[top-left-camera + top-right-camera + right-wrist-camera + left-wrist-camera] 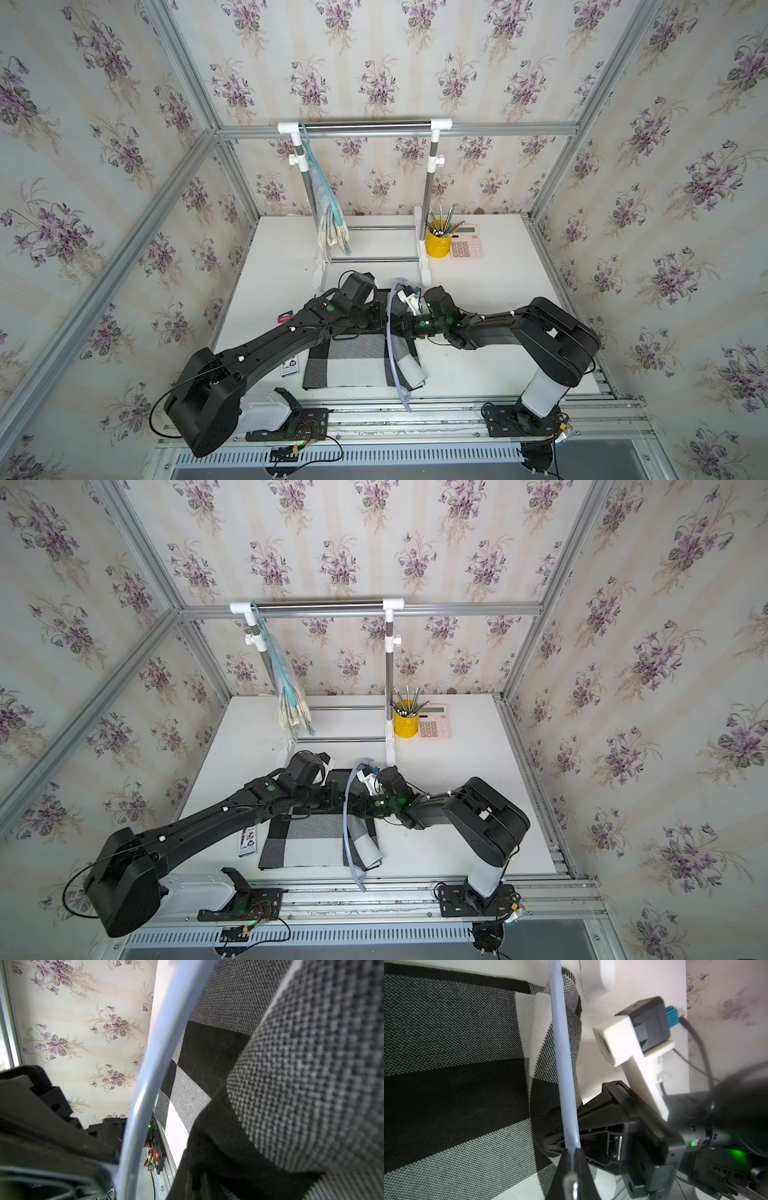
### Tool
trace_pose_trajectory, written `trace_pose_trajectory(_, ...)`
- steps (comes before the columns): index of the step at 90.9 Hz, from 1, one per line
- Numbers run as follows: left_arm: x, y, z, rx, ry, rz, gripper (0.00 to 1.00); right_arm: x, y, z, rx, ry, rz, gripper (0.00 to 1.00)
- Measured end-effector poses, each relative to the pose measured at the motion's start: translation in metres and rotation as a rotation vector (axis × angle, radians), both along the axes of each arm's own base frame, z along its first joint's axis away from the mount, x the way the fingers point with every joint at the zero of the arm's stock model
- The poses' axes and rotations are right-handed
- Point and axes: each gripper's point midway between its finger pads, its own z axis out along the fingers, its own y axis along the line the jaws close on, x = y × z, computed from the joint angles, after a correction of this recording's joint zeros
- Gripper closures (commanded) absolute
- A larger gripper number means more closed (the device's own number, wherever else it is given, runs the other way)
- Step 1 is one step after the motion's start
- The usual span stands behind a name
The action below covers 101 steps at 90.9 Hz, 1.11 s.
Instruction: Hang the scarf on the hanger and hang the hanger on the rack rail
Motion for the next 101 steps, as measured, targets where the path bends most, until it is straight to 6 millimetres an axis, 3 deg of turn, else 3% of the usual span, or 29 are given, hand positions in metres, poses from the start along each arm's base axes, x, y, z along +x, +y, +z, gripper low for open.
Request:
trace_pose_trajectory(15, 0.001, -0.003, -0.001, -0.019, 0.017, 0.017, 1.0, -0.003, 0.003, -0.017, -0.01, 0.044, -0.048, 1.0)
trace_pose_trajectory(28, 0.0, -0.002, -0.004, -0.025, 0.029, 0.035, 1.0, 0.005, 0.002, -0.013, -0.021, 0.007, -0.099, 1.0)
trace_pose_trajectory(48, 0.001, -0.001, -0.004, -0.02, 0.028, 0.045, 1.0, 0.004, -0.006, 0.013, -0.039, -0.082, -0.087, 0.58)
trace_pose_trajectory(66, 0.001, -0.001, -0.003, -0.018, 0.029, 0.043, 1.0, -0.005, -0.028, 0.022, -0.117, -0.146, -0.038, 0.51)
trace_pose_trajectory(72, 0.001, -0.001, -0.003, -0.015, 0.029, 0.045, 1.0, -0.009, -0.034, 0.027, -0.112, -0.17, -0.017, 0.56)
trace_pose_trajectory(82, 0.002, -0.001, -0.002, -0.016, 0.028, 0.045, 1.0, -0.019, -0.044, 0.028, -0.111, -0.191, 0.009, 0.8)
trace_pose_trajectory(92, 0.001, -0.001, -0.002, -0.013, 0.03, 0.045, 1.0, -0.037, -0.054, 0.009, -0.126, -0.138, 0.04, 0.95)
trace_pose_trajectory(101, 0.001, -0.002, -0.001, -0.012, 0.032, 0.044, 1.0, -0.056, -0.051, -0.007, -0.135, -0.079, 0.084, 0.99)
